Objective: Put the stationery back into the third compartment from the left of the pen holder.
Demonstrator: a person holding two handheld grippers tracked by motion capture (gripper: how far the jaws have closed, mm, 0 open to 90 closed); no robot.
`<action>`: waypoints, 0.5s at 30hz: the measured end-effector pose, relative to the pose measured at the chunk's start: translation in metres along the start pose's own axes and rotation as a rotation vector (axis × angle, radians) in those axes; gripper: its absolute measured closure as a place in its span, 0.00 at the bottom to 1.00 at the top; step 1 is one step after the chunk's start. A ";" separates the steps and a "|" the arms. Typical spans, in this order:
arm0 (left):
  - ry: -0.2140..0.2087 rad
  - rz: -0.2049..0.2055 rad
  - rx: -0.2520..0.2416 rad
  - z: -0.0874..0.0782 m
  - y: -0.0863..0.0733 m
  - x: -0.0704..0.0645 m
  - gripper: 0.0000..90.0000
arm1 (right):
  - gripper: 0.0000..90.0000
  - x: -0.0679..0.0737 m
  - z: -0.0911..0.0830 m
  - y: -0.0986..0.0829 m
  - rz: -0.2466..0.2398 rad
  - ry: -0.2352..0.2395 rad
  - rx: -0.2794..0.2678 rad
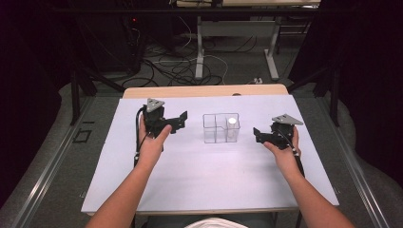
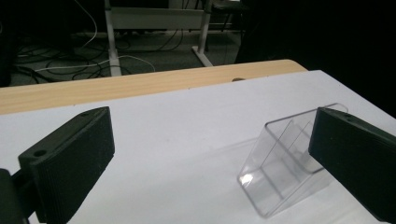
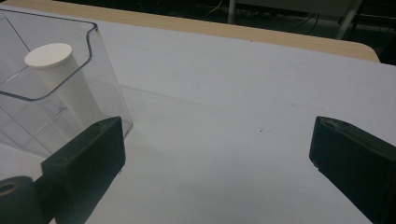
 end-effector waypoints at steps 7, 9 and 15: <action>0.053 -0.066 0.004 -0.016 -0.025 0.036 0.00 | 0.04 0.000 0.000 -0.001 -0.011 -0.001 0.004; 0.076 -0.070 0.013 -0.021 -0.035 0.047 0.00 | 0.04 0.000 0.000 0.000 -0.008 -0.001 0.004; 0.116 -0.082 0.041 -0.035 -0.061 0.072 0.00 | 0.04 -0.001 0.001 -0.001 0.001 -0.001 0.008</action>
Point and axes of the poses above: each handheld gripper's, and its own axes: z roughly forward along the jaws, y roughly out of its top, x roughly to its left, the point moved 9 cm from there along z, roughly forward along the jaws, and after that the axes turned 5 degrees about z, right-handed, at the moved point
